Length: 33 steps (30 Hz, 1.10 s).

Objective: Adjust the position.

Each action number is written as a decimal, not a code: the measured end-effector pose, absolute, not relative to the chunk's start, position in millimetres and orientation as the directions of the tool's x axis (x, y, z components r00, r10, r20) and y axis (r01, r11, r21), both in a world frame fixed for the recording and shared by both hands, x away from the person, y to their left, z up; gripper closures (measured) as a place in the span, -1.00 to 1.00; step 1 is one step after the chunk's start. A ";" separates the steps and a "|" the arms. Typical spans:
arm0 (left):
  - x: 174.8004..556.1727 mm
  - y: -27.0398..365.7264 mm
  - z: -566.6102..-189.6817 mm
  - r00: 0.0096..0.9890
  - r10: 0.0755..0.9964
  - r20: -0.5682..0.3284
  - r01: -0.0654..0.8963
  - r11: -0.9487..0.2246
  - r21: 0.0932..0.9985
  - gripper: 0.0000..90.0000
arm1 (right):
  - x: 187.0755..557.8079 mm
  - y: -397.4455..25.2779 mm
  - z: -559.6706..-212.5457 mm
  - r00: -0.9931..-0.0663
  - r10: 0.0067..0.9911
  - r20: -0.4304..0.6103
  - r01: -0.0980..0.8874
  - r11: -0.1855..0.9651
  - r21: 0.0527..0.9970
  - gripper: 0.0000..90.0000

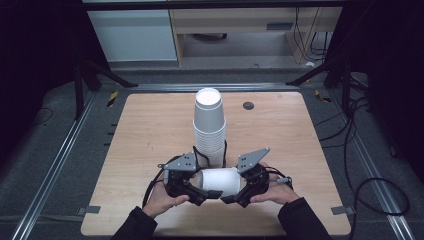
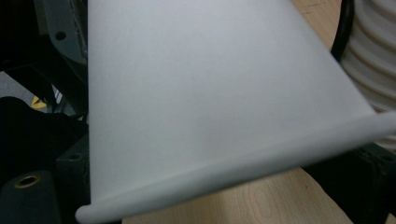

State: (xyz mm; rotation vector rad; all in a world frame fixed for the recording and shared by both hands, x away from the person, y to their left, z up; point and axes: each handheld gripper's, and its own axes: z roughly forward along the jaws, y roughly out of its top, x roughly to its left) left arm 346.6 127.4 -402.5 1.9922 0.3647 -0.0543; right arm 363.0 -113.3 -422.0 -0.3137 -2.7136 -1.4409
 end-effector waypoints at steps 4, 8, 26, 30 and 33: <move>346.7 127.6 -402.7 0.953 0.228 -0.200 0.278 -0.392 0.877 -0.55 | 362.7 -113.0 -422.4 -0.977 0.154 0.146 0.207 0.541 0.815 -0.82; 346.0 126.5 -402.9 0.955 0.223 -0.196 0.273 -0.400 0.875 -0.55 | 362.6 -112.0 -422.5 -0.978 0.149 0.148 0.206 0.542 0.815 -0.87; 347.0 125.8 -404.8 0.954 0.222 -0.202 0.279 -0.410 0.868 -0.55 | 363.0 -112.7 -421.3 -0.978 0.141 0.156 0.208 0.539 0.816 -0.81; 346.6 125.3 -404.3 0.954 0.224 -0.201 0.280 -0.414 0.866 -0.57 | 363.0 -112.9 -420.7 -0.977 0.141 0.160 0.211 0.539 0.815 -0.80; 346.4 125.7 -403.7 0.952 0.236 -0.197 0.281 -0.408 0.869 -0.57 | 363.7 -113.9 -420.9 -0.976 0.147 0.163 0.217 0.542 0.812 -0.80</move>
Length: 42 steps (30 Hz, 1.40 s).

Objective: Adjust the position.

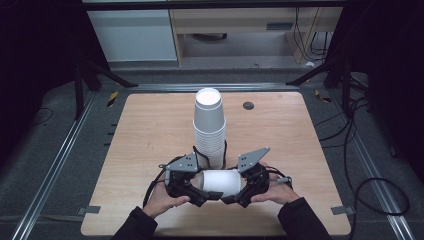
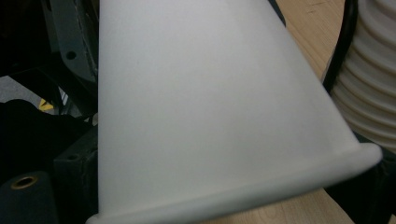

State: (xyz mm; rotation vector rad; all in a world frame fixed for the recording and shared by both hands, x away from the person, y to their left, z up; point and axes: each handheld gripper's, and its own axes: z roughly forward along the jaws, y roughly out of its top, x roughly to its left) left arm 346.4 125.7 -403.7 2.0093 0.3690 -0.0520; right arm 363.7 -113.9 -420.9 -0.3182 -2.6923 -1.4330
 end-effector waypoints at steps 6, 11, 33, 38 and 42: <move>348.0 136.6 -395.9 0.946 0.263 -0.192 0.284 -0.380 0.881 -0.60 | 364.5 -115.9 -421.5 -0.976 0.160 0.146 0.212 0.568 0.795 -0.80; 350.3 145.8 -391.0 0.944 0.278 -0.179 0.285 -0.409 0.867 -0.64 | 367.1 -122.1 -413.4 -0.979 0.184 0.085 0.181 0.604 0.776 -0.80; 365.2 137.5 -400.2 0.951 0.254 -0.175 0.291 -0.550 0.782 -0.73 | 380.4 -90.5 -390.9 -0.991 0.115 -0.076 0.046 0.796 0.603 -0.79; 367.6 133.7 -404.0 0.952 0.253 -0.172 0.290 -0.570 0.769 -0.71 | 380.8 -84.5 -390.9 -0.992 0.101 -0.082 0.034 0.810 0.586 -0.79; 367.9 133.3 -404.8 0.952 0.257 -0.168 0.291 -0.574 0.766 -0.64 | 380.2 -81.7 -391.9 -0.993 0.095 -0.075 0.034 0.811 0.584 -0.79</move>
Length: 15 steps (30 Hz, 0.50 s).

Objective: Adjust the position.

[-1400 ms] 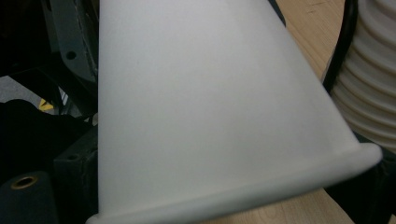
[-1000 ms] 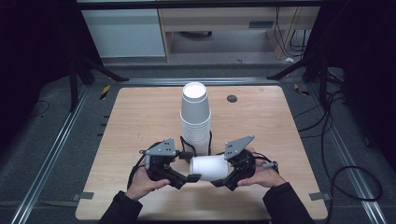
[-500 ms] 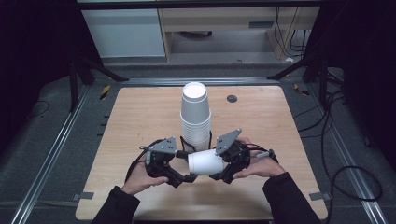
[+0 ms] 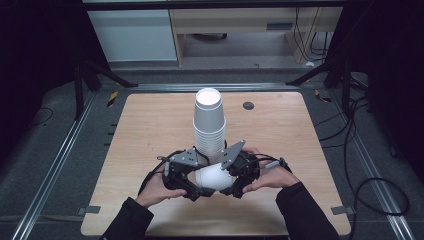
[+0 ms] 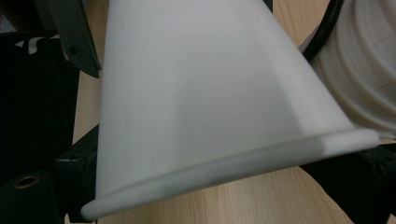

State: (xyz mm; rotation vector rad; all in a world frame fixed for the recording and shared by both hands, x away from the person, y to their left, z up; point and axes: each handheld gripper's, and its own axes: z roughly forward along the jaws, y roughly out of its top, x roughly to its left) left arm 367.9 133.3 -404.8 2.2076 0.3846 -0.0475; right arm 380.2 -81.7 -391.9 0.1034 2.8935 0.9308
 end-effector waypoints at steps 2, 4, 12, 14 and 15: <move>368.1 133.3 -405.2 0.952 0.256 -0.168 0.290 -0.576 0.765 -0.59 | 380.0 -80.8 -392.0 -0.993 0.094 -0.074 0.033 0.811 0.584 -0.79; 367.7 133.0 -405.5 0.954 0.253 -0.160 0.283 -0.583 0.762 -0.58 | 380.2 -80.1 -392.6 -0.993 0.093 -0.073 0.033 0.812 0.583 -0.79; 366.1 133.2 -406.2 0.959 0.245 -0.144 0.265 -0.585 0.766 -0.53 | 380.5 -80.2 -394.0 -0.994 0.087 -0.063 0.035 0.818 0.575 -0.82; 365.9 133.5 -406.4 0.958 0.247 -0.143 0.265 -0.581 0.770 -0.52 | 380.8 -80.3 -394.8 -0.993 0.090 -0.073 0.031 0.815 0.579 -0.84; 365.7 133.9 -406.2 0.959 0.250 -0.137 0.261 -0.578 0.773 -0.52 | 380.9 -80.6 -394.9 -0.994 0.088 -0.071 0.031 0.812 0.582 -0.84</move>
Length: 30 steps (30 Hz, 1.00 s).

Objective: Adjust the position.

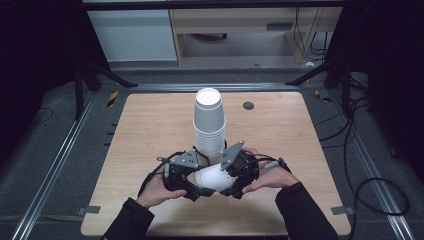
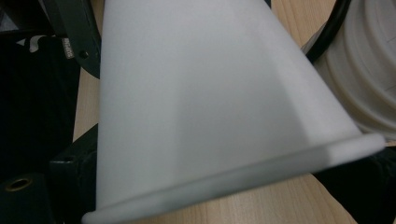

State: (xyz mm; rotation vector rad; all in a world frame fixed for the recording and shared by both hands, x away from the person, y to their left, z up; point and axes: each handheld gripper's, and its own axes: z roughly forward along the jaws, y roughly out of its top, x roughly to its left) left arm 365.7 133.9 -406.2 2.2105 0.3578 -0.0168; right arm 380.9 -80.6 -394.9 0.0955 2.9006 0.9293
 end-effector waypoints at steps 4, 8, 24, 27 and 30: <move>365.4 134.3 -406.0 0.958 0.247 -0.147 0.266 -0.574 0.775 -0.51 | 381.4 -81.1 -394.9 -0.994 0.090 -0.069 0.032 0.806 0.591 -0.86; 365.6 134.9 -406.4 0.958 0.248 -0.145 0.267 -0.575 0.774 -0.50 | 380.8 -81.9 -394.2 -0.993 0.095 -0.065 0.037 0.803 0.595 -0.91; 361.4 160.9 -406.7 0.935 0.327 -0.136 0.297 -0.514 0.805 -0.51 | 376.8 -130.5 -374.0 -0.963 0.266 -0.033 0.145 0.620 0.771 -0.93; 358.6 163.5 -407.2 0.930 0.344 -0.128 0.297 -0.499 0.814 -0.51 | 374.6 -138.9 -376.9 -0.950 0.312 -0.021 0.173 0.581 0.795 -0.89; 357.7 164.8 -408.3 0.926 0.354 -0.131 0.301 -0.484 0.821 -0.51 | 372.5 -145.8 -381.1 -0.938 0.347 0.015 0.208 0.525 0.825 -0.85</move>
